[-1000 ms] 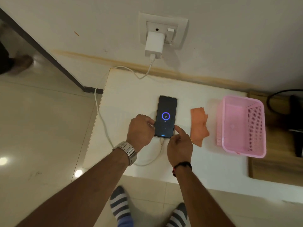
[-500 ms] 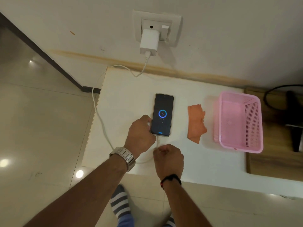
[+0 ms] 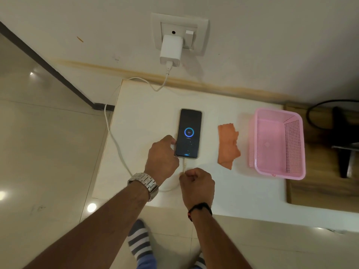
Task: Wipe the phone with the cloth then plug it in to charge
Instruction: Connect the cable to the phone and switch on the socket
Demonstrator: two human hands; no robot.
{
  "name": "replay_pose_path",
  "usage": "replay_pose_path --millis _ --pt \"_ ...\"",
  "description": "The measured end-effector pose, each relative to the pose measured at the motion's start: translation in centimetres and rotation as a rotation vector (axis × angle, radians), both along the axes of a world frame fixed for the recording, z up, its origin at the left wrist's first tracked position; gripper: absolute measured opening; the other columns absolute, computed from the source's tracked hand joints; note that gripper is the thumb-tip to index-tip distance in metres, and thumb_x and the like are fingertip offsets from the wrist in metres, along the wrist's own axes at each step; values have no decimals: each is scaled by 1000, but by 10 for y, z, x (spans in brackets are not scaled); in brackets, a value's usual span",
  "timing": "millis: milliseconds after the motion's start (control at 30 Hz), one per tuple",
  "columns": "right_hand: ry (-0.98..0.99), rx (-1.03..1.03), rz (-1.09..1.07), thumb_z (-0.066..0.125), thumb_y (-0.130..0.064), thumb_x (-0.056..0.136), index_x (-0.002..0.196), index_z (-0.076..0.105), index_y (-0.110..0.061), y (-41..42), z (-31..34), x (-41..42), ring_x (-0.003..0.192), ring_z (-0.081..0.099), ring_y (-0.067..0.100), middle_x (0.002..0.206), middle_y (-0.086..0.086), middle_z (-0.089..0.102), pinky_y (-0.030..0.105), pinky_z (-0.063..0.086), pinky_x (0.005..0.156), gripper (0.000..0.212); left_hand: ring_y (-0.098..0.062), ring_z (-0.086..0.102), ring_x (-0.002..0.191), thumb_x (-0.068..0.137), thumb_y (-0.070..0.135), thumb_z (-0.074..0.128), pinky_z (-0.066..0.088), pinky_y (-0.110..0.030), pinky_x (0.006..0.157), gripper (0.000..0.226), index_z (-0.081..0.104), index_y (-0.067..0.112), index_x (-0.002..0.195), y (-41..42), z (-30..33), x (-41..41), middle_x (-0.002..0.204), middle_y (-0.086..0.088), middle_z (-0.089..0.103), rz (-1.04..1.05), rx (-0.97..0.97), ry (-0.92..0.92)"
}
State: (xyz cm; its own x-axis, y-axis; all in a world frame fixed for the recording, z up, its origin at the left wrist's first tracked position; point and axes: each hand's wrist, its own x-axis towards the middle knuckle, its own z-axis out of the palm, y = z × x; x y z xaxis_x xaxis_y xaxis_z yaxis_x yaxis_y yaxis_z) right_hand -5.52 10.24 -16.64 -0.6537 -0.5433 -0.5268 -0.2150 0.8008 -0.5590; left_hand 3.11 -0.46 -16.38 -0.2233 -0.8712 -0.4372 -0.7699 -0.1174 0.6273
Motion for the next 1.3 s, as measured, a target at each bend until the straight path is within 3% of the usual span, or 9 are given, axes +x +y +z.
replay_pose_path --millis 200,333,500,600,767,867,1000,1200,1300 --pt "46 -90 -229 78 -46 80 75 70 -26 6 14 -27 66 66 0 66 -12 69 8 44 56 22 -25 69 82 89 28 81 53 -31 74 28 66 16 108 4 13 -4 78 5 67 58 -44 -50" --pt "27 -118 -580 79 -35 80 87 71 -27 8 10 -72 74 70 14 77 -8 71 36 60 81 13 -20 67 73 93 33 76 52 -31 70 17 69 18 89 -3 29 -37 72 7 70 -46 -158 42" --pt "-77 -87 -748 78 -46 71 102 68 -24 -7 6 -92 83 75 28 92 3 75 43 62 82 39 -23 67 105 101 29 69 52 -37 95 29 72 14 125 -32 29 -102 108 -5 74 -250 -234 78" --pt "-29 -32 -743 80 -46 69 93 71 -25 -17 5 -97 77 69 23 89 -3 72 29 52 68 34 -30 61 125 105 25 61 49 -40 106 37 62 9 139 -47 20 -134 136 -13 62 -451 -202 -105" --pt "-42 -20 -702 81 -32 76 76 75 -24 -24 -1 -105 63 62 17 66 -11 65 23 43 60 9 -36 64 115 100 9 61 52 -39 85 27 60 3 126 -52 6 -161 131 -18 57 -550 -189 -237" --pt "-63 -33 -672 74 -26 81 81 77 -23 -27 -2 -106 73 68 21 74 -7 72 22 45 59 4 -33 64 112 99 8 57 40 -33 77 21 63 4 119 -50 -1 -166 123 -17 63 -514 -151 -213" --pt "-105 -114 -648 74 -33 81 76 74 -21 -23 9 -103 70 70 19 71 -6 73 24 51 59 13 -30 67 109 97 15 65 47 -33 77 21 66 5 116 -52 8 -170 120 -14 68 -457 -44 -180" --pt "-75 -283 -555 79 -28 74 81 66 -27 0 43 -125 69 75 24 72 -1 76 46 64 74 14 -23 73 76 82 1 72 57 -29 55 28 66 13 106 -59 58 -170 97 -9 72 -232 218 124" --pt "-43 -370 -590 78 -27 76 81 66 -25 12 58 -152 68 75 28 75 3 74 51 63 73 13 -29 75 75 83 1 75 67 -43 71 33 71 8 115 -59 82 -195 93 -17 77 -275 234 214"
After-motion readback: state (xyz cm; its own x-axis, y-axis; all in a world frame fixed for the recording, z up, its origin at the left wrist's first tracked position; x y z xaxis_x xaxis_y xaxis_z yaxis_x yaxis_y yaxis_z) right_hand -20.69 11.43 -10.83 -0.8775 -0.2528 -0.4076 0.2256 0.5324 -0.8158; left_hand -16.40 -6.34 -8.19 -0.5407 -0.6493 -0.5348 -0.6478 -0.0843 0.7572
